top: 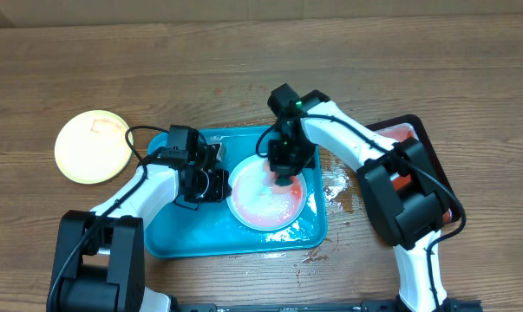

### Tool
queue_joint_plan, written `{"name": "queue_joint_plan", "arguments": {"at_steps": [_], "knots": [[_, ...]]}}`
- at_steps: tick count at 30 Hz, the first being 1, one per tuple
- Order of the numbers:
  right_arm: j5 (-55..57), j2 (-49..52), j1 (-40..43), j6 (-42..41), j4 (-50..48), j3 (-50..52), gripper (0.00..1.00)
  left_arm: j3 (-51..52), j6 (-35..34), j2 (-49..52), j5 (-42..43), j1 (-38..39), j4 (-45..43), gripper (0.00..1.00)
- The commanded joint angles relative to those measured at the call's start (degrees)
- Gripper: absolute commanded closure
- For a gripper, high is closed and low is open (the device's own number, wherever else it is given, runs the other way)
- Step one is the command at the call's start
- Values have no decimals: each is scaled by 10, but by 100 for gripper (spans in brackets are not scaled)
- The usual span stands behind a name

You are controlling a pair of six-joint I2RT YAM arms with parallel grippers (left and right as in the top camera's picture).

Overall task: Clean dirty plates on tray and stack at the side
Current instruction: 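Scrub the white plate with the sponge, left gripper holding its rim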

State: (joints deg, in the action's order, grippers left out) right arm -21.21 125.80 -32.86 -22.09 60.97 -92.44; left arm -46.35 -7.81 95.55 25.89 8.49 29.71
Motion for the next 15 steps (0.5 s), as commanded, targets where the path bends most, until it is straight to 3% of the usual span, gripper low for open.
{"name": "queue_joint_plan", "arguments": {"at_steps": [1,7,15], "knots": [[-100,24,-37,60,-17,12,96,3,-2,4,-23,-3,5,96],[-66,24,-49,32,-19,12,96,3,-14,4,-23,-3,4,96],[174,24,-15,-60,96,12,96,3,-17,4,-23,-3,5,96]]}}
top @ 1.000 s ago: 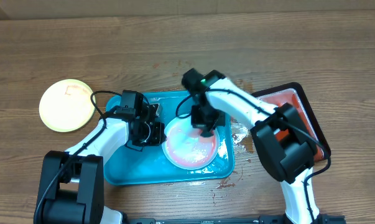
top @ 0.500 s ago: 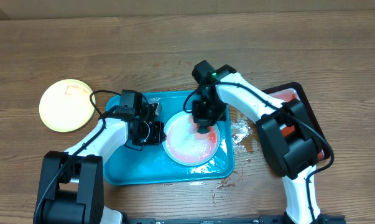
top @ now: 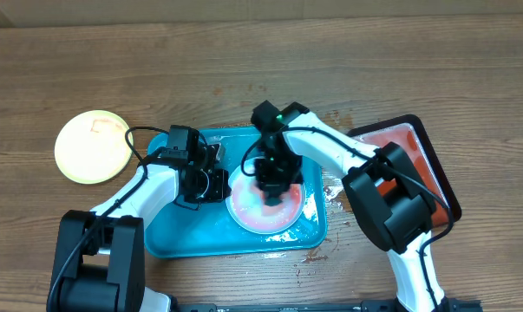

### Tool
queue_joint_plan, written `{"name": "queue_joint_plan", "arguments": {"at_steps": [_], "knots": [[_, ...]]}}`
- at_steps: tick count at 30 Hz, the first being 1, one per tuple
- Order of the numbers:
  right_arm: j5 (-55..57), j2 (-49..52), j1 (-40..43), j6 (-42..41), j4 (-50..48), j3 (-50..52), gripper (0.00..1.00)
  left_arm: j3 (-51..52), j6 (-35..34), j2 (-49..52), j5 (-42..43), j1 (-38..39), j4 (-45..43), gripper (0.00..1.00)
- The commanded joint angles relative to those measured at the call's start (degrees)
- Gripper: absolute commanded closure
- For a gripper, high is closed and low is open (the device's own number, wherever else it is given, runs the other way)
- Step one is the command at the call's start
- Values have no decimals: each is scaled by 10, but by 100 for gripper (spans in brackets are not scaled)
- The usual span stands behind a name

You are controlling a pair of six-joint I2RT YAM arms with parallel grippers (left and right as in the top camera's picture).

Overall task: Clean dirty plates on tray and stack at the side
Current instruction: 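Scrub the white plate with the sponge, left gripper holding its rim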

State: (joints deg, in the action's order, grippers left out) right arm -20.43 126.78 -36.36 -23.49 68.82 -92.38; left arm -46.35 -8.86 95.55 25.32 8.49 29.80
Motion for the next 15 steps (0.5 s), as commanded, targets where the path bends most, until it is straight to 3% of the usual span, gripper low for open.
{"name": "queue_joint_plan", "arguments": {"at_steps": [1,8,15], "knots": [[192,14,24,-51,27,11,96,3,-6,4,-17,-3,4,96],[216,12,31,-16,23,2,96,3,-11,4,-17,-3,4,96],[216,-24,8,-16,25,-70,96,3,-15,4,-17,-3,3,96]]}}
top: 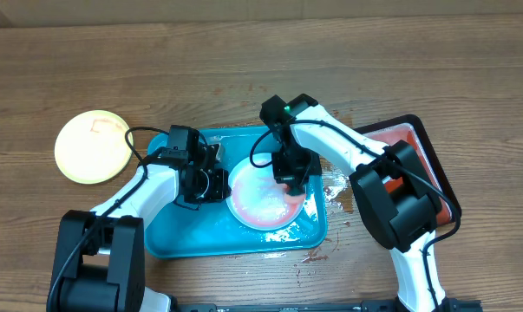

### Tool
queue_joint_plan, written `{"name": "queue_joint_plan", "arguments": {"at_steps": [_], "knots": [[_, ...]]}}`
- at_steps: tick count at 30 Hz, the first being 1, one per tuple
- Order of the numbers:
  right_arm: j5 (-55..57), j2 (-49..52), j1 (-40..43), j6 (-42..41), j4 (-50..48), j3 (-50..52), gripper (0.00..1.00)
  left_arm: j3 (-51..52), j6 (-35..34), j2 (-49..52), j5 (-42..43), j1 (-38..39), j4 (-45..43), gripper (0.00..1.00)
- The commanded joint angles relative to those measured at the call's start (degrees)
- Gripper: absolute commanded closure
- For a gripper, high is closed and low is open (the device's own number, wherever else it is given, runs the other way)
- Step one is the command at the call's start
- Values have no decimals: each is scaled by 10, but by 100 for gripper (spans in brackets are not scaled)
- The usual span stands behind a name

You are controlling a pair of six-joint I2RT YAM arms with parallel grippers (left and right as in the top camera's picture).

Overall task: Clean dirty plates on tray and stack at the side
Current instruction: 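Scrub the white plate with the sponge, left gripper holding its rim, then return the sponge with the right gripper to the black water tray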

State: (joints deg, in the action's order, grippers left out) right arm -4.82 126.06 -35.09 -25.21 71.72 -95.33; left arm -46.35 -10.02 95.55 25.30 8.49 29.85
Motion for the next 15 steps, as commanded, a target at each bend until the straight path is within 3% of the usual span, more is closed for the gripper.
{"name": "queue_joint_plan", "arguments": {"at_steps": [1,8,15], "knots": [[60,-23,-8,1,0,-57,96,3,-3,4,-17,-3,3,96],[72,-73,-8,-7,79,-162,96,3,-3,4,-16,-3,3,96],[242,-130,49,-152,216,-169,96,2,-23,4,-13,-3,1,96]]}}
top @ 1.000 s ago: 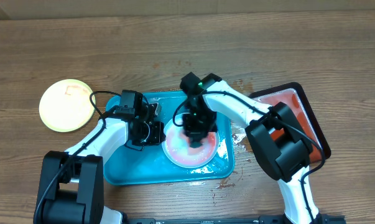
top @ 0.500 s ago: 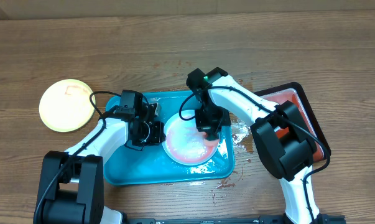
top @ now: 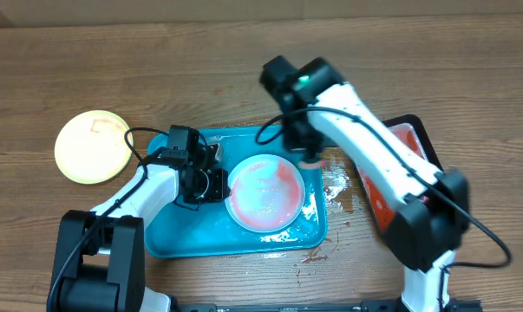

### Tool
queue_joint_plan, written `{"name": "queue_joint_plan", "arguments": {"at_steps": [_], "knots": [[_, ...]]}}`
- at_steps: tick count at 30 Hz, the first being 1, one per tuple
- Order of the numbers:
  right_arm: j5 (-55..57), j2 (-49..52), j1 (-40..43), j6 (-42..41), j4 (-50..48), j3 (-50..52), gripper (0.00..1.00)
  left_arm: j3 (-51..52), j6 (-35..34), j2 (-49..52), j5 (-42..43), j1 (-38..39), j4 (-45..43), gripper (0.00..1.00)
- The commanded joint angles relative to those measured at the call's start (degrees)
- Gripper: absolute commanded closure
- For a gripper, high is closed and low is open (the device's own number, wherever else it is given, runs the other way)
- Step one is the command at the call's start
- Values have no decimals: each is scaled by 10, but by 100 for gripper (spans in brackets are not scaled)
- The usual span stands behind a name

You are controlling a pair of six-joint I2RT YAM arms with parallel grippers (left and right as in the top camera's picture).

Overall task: Clean dirty plates on tray and stack at the side
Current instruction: 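Return the sponge with the right gripper to the black water tray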

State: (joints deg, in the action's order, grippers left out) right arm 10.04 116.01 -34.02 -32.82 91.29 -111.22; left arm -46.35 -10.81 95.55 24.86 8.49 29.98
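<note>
A pink plate (top: 265,192), smeared with white foam, lies in the blue tray (top: 192,234). My left gripper (top: 218,183) sits at the plate's left rim and looks shut on it. My right gripper (top: 310,154) is lifted off the plate, over the tray's back right corner, shut on a small reddish sponge (top: 312,160). A pale yellow plate (top: 92,146) rests alone on the table at the far left.
A dark tray with a red inside (top: 421,147) stands at the right, partly under the right arm. Wet splashes (top: 337,186) mark the table beside the blue tray's right edge.
My right gripper has left the plate's right part and now hangs higher, over the tray's back right corner, still holding the sponge. The left arm and the plate stay put.
The right gripper pressed the sponge on the plate's upper middle, then on its centre, then on its right side. Now it is off the plate. Throughout, the left gripper stayed at the plate's left rim, and the yellow plate did not move.
</note>
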Motion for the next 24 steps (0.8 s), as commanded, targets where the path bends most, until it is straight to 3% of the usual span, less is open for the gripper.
{"name": "queue_joint_plan", "arguments": {"at_steps": [1,8,14,19,24], "knots": [[94,-33,50,-80,30,-10,96,0,-15,4,-8,-3,0,96],[87,-40,170,-79,46,3,96,-71,-10,-19,-16,-2,54,96],[18,-40,254,-43,-5,84,96,-199,6,-58,-69,7,156,95],[-12,-40,270,-28,-80,198,96,-284,27,-70,-162,49,235,96],[-23,-40,270,-27,-154,301,96,-350,36,-70,-339,122,321,96]]}}
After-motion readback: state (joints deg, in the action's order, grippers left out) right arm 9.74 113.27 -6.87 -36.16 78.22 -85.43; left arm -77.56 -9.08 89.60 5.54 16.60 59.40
